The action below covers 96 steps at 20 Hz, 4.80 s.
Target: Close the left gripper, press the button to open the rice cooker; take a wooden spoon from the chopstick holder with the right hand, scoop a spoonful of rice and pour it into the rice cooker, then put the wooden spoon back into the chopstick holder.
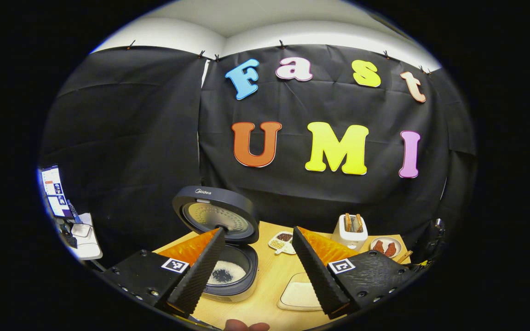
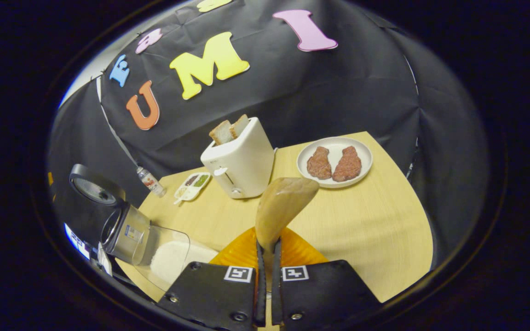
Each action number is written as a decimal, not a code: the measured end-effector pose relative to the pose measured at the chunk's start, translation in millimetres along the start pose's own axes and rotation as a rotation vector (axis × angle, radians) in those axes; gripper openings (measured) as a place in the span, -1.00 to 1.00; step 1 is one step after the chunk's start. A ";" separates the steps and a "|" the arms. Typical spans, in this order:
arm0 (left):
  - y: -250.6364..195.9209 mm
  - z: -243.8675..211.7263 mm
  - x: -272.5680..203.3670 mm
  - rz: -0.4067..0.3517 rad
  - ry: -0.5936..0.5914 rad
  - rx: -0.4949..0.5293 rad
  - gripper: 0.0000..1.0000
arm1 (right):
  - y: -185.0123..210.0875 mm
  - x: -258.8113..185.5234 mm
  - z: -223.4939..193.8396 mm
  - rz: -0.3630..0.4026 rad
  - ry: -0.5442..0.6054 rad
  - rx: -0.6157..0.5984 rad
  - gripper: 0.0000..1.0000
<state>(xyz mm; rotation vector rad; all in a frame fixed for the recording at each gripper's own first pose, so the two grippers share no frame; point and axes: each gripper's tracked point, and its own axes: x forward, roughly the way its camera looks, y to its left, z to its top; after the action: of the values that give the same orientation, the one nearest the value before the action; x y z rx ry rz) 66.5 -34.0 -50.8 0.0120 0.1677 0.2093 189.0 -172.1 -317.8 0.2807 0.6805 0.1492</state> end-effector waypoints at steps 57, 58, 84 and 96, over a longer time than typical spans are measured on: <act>146.1 -32.6 -43.5 -0.013 0.005 0.038 0.90 | 220.4 31.5 -115.0 0.073 0.190 0.269 -0.82; 139.9 -32.4 -41.7 -0.017 0.007 0.039 0.89 | 215.8 28.1 -111.2 0.091 0.184 0.287 -0.82; 171.7 -55.7 -74.3 0.074 0.021 -0.005 0.89 | 397.1 -32.1 44.5 0.562 0.058 0.295 -0.82; 231.2 -70.4 -106.1 0.181 0.037 -0.094 0.90 | 480.7 17.0 7.7 0.469 0.042 -0.050 -0.82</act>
<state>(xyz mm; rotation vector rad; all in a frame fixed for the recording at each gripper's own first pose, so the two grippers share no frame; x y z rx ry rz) -95.2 169.8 -95.9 -0.0704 0.1932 0.3982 185.6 287.7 -176.3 0.3872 0.6431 0.6199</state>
